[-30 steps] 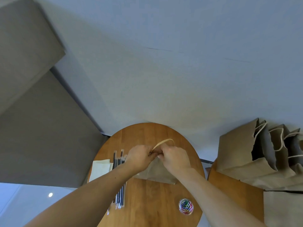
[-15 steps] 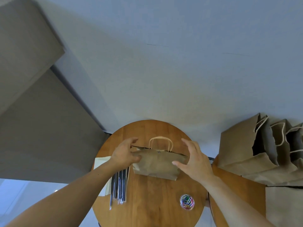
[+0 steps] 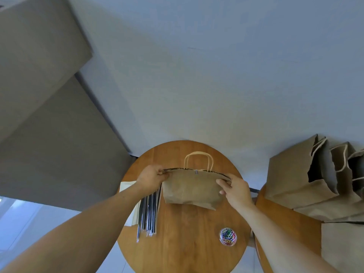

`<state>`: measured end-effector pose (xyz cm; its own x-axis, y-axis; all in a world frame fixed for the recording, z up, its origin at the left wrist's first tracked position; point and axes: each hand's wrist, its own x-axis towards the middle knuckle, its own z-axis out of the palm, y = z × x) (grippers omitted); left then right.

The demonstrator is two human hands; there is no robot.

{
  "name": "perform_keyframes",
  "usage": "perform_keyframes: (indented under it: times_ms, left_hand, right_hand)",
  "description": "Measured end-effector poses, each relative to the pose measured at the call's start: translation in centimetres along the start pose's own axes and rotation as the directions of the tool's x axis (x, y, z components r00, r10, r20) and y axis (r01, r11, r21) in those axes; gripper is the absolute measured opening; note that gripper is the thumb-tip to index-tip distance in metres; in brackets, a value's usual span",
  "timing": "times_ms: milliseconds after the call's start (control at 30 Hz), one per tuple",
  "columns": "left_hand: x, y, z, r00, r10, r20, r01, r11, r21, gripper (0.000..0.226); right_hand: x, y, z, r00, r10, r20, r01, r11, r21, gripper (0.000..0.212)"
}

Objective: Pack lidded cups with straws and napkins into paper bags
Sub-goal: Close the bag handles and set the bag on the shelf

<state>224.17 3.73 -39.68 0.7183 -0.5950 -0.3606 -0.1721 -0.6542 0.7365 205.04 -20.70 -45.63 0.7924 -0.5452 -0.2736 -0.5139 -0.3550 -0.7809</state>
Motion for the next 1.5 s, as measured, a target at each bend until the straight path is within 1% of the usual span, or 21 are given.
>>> perform_keyframes:
  times_ms: [100, 133, 267, 400, 567, 733, 833, 900, 1033, 1200, 1333, 1433, 1500]
  left_hand:
    - [-1.8, 0.5, -1.5, 0.998, -0.029, -0.05, 0.02, 0.985, -0.172, 0.016]
    - [-2.4, 0.7, -2.3, 0.997, -0.04, -0.06, 0.025, 0.971, -0.236, 0.013]
    - [-5.9, 1.2, -6.0, 0.994, -0.035, -0.106, -0.017, 0.89, -0.455, 0.013]
    - [-10.4, 0.6, -10.1, 0.972, -0.027, -0.233, -0.106, 0.837, -0.536, 0.012]
    - [-18.2, -0.5, -16.2, 0.904, -0.004, -0.428, -0.27, 0.771, -0.576, 0.014]
    - [-27.1, -1.1, -22.1, 0.818, 0.036, -0.574, -0.44, 0.682, -0.584, 0.013]
    - [-32.3, -1.1, -25.7, 0.765, 0.05, -0.643, -0.533, 0.61, -0.587, 0.016]
    - [-35.3, -1.2, -28.1, 0.718, 0.043, -0.695, -0.582, 0.584, -0.566, 0.017]
    - [-39.9, -1.7, -33.4, 0.611, 0.039, -0.791, -0.66, 0.575, -0.482, 0.013]
    - [-43.0, -2.7, -40.3, 0.474, -0.01, -0.88, -0.716, 0.578, -0.392, 0.01]
    - [-43.4, -3.4, -46.0, 0.369, -0.04, -0.929, -0.732, 0.603, -0.317, 0.011]
    - [-42.6, -3.8, -50.0, 0.301, -0.039, -0.953, -0.741, 0.619, -0.26, 0.016]
    - [-41.7, -3.9, -52.6, 0.263, -0.041, -0.964, -0.733, 0.641, -0.227, 0.011]
  right_hand:
    - [-0.9, -2.4, 0.2, 0.996, -0.004, -0.087, 0.011, 0.997, 0.077, 0.027]
    - [-1.2, -3.6, 0.3, 0.994, -0.015, -0.113, 0.025, 0.995, 0.095, 0.027]
    - [-3.2, -9.2, 1.1, 0.971, -0.077, -0.227, 0.112, 0.983, 0.145, 0.024]
    - [-6.0, -15.7, 2.8, 0.933, -0.143, -0.331, 0.217, 0.956, 0.199, 0.019]
    - [-10.8, -24.9, 5.4, 0.883, -0.252, -0.397, 0.364, 0.901, 0.236, 0.012]
    - [-16.0, -34.2, 7.6, 0.828, -0.386, -0.408, 0.505, 0.828, 0.242, 0.011]
    - [-18.8, -39.6, 8.4, 0.829, -0.44, -0.346, 0.54, 0.791, 0.288, 0.009]
    - [-20.5, -43.1, 9.0, 0.831, -0.475, -0.291, 0.551, 0.777, 0.305, 0.008]
    - [-23.0, -50.2, 10.8, 0.814, -0.542, -0.208, 0.579, 0.729, 0.367, 0.009]
    - [-23.8, -59.1, 13.8, 0.758, -0.639, -0.128, 0.622, 0.651, 0.436, 0.008]
    - [-22.2, -65.3, 16.4, 0.69, -0.716, -0.111, 0.677, 0.583, 0.448, 0.014]
    - [-19.7, -69.5, 18.4, 0.66, -0.745, -0.1, 0.685, 0.541, 0.488, 0.009]
    - [-17.6, -72.1, 19.8, 0.648, -0.758, -0.071, 0.684, 0.539, 0.491, 0.008]
